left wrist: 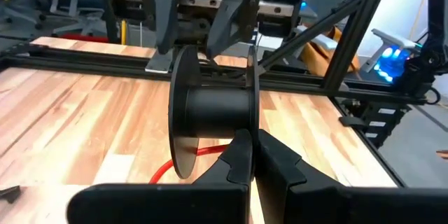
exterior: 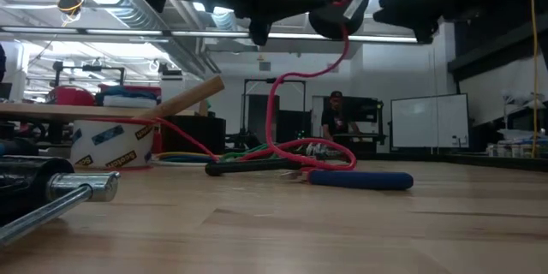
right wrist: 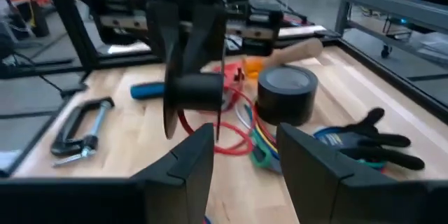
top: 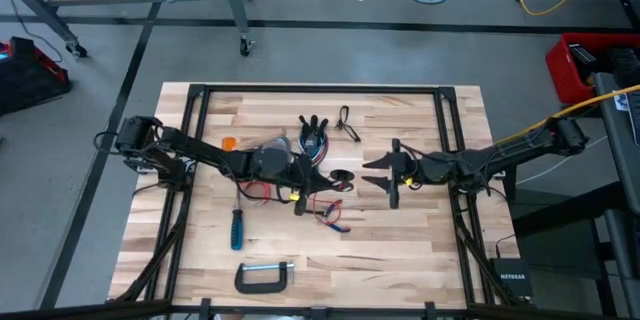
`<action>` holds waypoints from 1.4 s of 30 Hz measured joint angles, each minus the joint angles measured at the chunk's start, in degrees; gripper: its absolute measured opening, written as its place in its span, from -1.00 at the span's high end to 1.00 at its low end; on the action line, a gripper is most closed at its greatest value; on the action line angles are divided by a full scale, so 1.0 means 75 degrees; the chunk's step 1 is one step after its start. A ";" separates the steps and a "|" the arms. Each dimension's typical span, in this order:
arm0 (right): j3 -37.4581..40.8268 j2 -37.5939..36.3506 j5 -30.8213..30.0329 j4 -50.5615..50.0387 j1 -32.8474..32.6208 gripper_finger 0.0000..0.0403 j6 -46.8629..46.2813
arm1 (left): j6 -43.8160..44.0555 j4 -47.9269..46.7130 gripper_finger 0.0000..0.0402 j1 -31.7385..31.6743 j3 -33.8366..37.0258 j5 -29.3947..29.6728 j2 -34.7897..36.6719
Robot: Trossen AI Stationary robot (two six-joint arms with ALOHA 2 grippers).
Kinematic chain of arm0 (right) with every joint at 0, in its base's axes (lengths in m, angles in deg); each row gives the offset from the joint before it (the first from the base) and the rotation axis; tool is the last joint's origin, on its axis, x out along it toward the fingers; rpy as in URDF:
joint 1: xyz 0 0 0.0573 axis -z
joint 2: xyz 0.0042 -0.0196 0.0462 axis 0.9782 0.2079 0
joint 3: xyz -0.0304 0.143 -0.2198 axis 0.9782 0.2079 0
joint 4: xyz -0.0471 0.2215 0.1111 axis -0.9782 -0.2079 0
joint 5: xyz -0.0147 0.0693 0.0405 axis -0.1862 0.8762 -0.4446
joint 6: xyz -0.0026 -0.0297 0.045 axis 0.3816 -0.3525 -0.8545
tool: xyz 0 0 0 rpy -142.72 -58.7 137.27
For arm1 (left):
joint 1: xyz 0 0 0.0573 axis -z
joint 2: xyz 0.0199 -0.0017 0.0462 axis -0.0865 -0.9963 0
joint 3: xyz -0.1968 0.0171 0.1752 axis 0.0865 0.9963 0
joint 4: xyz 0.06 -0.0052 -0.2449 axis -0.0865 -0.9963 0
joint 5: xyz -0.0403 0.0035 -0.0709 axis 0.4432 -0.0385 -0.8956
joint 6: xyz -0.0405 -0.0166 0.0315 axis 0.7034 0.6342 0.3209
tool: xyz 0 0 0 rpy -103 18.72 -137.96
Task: Coil cords
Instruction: Coil the red wire onto the black spool
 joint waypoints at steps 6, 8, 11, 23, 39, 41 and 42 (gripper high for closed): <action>0.0000 0.0550 0.0529 0.0867 0.0000 0.20 -0.0003 | -0.0179 0.0086 1.00 0.0087 0.0000 0.0002 0.0003; 0.0000 0.0851 0.0576 0.1261 0.0000 0.20 0.0002 | -0.0179 0.0120 1.00 0.0087 0.0000 0.0002 0.0003; 0.0000 0.1245 0.0577 0.1670 0.0000 0.20 0.0002 | -0.0162 0.0075 1.00 0.0113 0.0000 0.0008 0.0003; 0.0000 0.2105 0.0711 0.2657 0.0000 0.32 0.0014 | -0.0159 0.0096 1.00 0.0204 0.0000 0.0014 0.0003; 0.0000 0.1911 0.0557 0.2855 0.0003 0.97 0.0842 | -0.0250 0.0168 0.81 0.0198 0.0000 0.0138 0.0009; 0.0000 0.1775 0.0473 0.2805 0.0003 0.97 0.0899 | -0.0467 0.0179 0.73 0.0195 0.0000 0.0336 0.0038; 0.0000 0.1685 0.0427 0.2774 0.0003 0.97 0.0985 | -0.0568 0.0241 0.69 0.0189 0.0000 0.0421 0.0038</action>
